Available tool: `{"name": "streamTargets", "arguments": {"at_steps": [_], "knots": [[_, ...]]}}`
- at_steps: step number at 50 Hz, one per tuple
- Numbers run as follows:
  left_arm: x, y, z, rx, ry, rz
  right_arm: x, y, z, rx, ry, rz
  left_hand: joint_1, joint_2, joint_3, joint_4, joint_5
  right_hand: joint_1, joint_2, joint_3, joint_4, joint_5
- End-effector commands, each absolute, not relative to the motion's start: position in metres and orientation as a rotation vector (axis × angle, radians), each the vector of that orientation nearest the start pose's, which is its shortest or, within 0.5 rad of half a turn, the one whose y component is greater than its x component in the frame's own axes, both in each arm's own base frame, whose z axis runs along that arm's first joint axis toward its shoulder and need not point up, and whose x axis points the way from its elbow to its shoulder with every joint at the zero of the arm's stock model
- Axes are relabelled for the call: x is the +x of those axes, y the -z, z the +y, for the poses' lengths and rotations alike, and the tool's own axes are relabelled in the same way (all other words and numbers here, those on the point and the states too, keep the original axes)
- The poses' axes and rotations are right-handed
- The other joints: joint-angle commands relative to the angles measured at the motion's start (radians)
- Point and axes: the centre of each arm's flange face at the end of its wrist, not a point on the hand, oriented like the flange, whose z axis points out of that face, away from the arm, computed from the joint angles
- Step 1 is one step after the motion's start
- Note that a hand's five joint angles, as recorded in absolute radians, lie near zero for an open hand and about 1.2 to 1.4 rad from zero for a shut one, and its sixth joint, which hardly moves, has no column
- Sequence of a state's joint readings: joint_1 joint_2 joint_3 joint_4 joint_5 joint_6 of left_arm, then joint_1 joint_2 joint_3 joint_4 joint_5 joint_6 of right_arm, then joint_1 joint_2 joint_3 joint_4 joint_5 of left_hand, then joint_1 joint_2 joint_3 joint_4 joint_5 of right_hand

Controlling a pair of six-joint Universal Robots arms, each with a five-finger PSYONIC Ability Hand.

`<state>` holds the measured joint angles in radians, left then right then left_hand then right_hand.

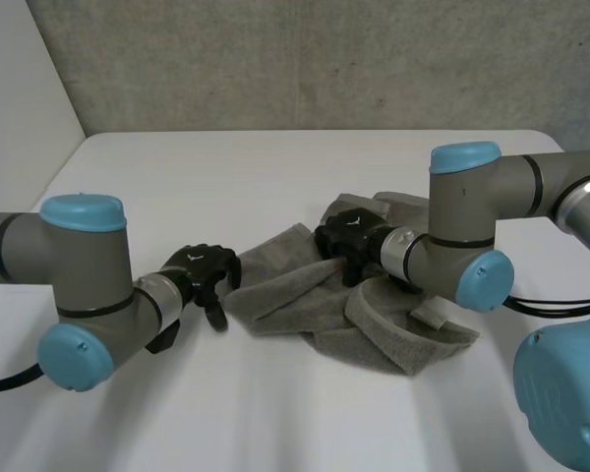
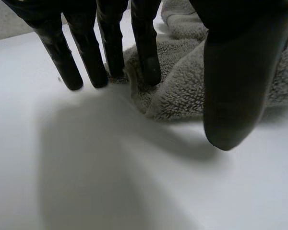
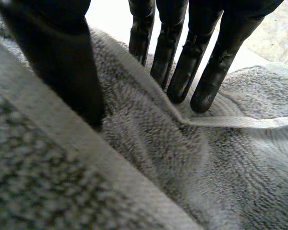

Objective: Fold the towel.

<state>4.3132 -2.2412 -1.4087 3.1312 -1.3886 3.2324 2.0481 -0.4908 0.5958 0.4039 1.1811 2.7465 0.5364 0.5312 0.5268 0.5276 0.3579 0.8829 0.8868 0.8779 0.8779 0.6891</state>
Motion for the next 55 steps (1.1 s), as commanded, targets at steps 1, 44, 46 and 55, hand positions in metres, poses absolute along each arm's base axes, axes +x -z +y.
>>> {"name": "streamTargets", "arguments": {"at_steps": [1, 44, 46, 55], "knots": [[-0.287, -0.117, -0.295, 0.9, 1.706, 2.879, 0.36, -0.128, -0.33, -1.256, 1.369, 2.034, 0.15, 0.155, 0.159, 0.159, 0.154, 0.205, 0.202, 0.21, 0.21, 0.225], [-0.331, -0.236, -0.346, 0.991, 2.51, 2.377, 0.353, -0.313, -0.346, -1.293, 2.161, 1.594, 0.86, 0.865, 0.87, 0.869, 0.864, 0.513, 0.509, 0.518, 0.518, 0.533], [-0.33, -0.303, -0.359, 0.868, 2.776, 2.086, 0.352, -0.347, -0.352, -1.181, 2.363, 1.472, 0.86, 0.865, 0.87, 0.869, 0.864, 0.513, 0.509, 0.518, 0.518, 0.533], [-0.309, -0.427, -0.338, 0.586, 3.222, 1.466, 0.328, -0.44, -0.343, -0.676, 2.61, 1.058, 0.86, 0.865, 0.87, 0.869, 0.864, 0.513, 0.509, 0.518, 0.518, 0.533]]}}
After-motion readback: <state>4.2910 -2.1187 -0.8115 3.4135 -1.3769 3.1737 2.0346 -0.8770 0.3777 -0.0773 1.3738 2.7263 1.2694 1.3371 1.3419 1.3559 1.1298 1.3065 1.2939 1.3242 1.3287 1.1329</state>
